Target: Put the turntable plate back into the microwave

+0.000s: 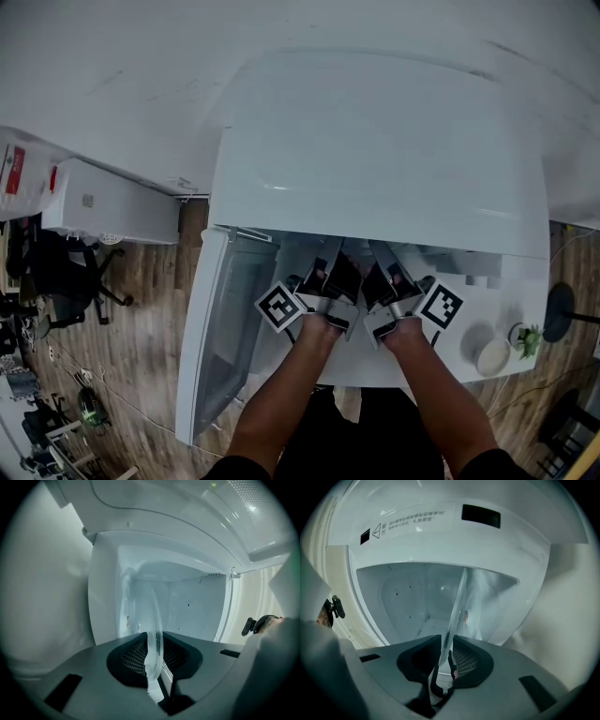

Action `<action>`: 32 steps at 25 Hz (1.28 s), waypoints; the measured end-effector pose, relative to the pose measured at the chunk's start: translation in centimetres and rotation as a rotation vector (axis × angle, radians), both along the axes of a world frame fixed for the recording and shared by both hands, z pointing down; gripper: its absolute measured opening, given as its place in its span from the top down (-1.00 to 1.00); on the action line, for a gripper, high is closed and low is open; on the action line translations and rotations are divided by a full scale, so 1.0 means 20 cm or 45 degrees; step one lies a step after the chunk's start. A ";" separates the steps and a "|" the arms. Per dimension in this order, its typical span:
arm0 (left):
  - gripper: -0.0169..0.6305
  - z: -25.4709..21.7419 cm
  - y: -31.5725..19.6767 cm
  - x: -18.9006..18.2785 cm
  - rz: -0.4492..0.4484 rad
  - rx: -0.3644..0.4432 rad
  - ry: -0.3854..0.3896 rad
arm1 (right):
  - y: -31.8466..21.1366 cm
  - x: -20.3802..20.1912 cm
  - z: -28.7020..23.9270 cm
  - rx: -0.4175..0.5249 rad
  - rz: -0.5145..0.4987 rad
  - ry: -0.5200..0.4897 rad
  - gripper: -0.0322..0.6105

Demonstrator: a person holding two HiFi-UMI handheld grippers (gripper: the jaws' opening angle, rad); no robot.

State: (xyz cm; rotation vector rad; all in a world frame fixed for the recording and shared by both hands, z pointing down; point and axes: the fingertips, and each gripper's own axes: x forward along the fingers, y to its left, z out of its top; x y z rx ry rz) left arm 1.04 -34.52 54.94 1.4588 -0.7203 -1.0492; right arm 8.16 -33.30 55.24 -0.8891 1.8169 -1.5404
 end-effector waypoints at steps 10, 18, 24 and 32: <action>0.64 -0.01 -0.05 -0.01 -0.033 -0.007 -0.044 | -0.03 0.02 0.00 -0.019 0.028 -0.075 0.67; 0.47 -0.01 0.01 0.07 0.114 -0.009 -0.252 | -0.09 0.10 0.03 -0.098 0.149 -0.122 0.70; 0.71 0.09 0.09 0.05 0.139 -0.002 -0.518 | -0.09 0.12 0.06 -0.124 0.188 -0.077 0.71; 0.78 0.17 0.10 0.09 0.177 -0.075 -0.589 | 0.03 0.20 0.12 -0.114 0.171 0.385 0.77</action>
